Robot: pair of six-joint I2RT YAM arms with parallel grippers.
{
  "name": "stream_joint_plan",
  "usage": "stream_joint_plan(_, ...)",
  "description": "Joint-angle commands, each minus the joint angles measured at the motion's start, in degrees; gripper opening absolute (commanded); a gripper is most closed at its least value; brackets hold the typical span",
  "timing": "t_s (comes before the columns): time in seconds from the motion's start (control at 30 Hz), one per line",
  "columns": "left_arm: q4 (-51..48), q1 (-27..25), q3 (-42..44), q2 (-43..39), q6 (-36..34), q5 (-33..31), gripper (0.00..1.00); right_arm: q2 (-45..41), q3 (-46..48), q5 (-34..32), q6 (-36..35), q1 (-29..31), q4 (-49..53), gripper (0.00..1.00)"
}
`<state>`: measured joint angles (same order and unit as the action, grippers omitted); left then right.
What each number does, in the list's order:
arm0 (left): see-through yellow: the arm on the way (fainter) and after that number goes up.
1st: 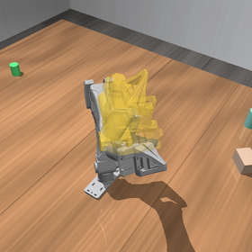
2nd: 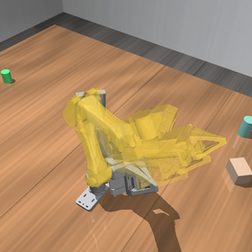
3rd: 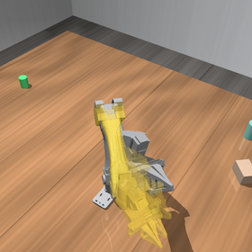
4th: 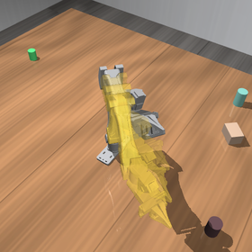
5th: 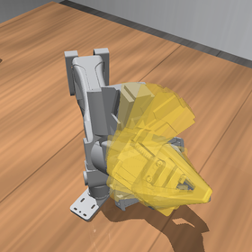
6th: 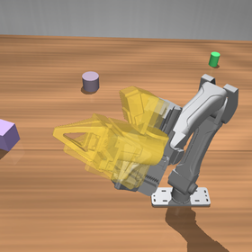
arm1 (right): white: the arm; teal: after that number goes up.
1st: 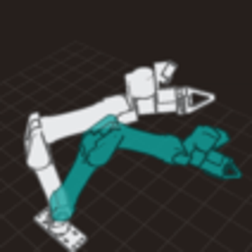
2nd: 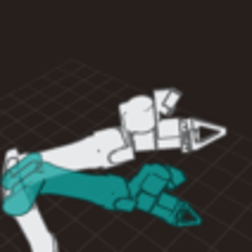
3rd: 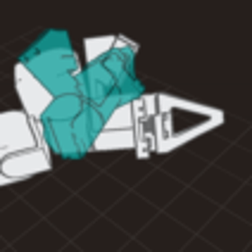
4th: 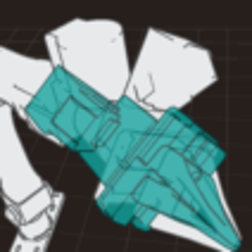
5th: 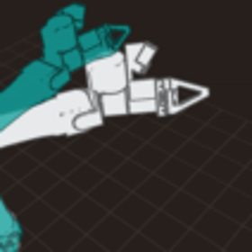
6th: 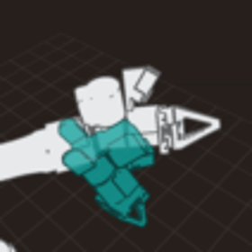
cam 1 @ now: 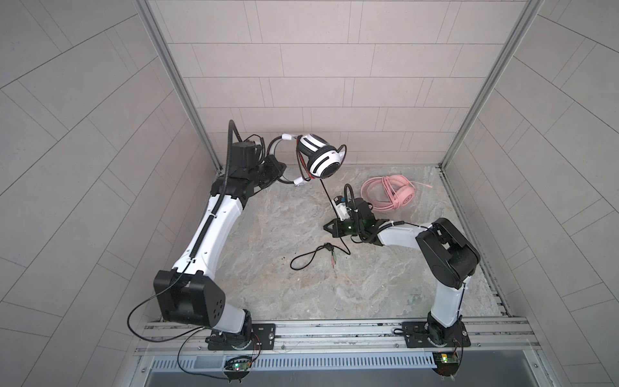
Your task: Wrap the headphones
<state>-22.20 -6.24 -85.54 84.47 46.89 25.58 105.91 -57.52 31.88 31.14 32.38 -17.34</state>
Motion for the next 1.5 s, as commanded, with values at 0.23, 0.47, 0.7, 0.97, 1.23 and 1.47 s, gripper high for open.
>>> stream_joint_plan(0.23, 6.1, 2.6, -0.5, -1.2, 4.3, -8.8, 0.00, -10.2, 3.4, -4.1, -4.4, 2.3, 12.2, 0.00)
stream_joint_plan(0.47, 5.5, 4.6, -1.7, -0.7, 4.1, -12.4, 0.00, -17.7, 4.0, -8.0, -9.5, 5.8, 23.1, 0.01)
stream_joint_plan(0.7, 3.1, 4.7, -1.6, -0.1, 0.8, -23.2, 0.00, -23.5, 2.0, -10.4, -14.8, 10.9, 31.8, 0.02)
stream_joint_plan(0.97, 4.7, 4.7, -2.6, 0.9, 0.0, -30.2, 0.00, -28.0, -1.4, -13.3, -16.4, 14.3, 35.6, 0.02)
stream_joint_plan(1.23, 2.3, 4.3, -4.1, 2.1, -6.6, -35.9, 0.00, -32.8, -9.2, -20.3, -20.5, 17.3, 46.9, 0.03)
stream_joint_plan(1.47, -0.7, -0.8, -2.3, 1.8, -18.4, -43.5, 0.00, -34.6, -18.5, -27.7, -25.5, 17.4, 55.2, 0.04)
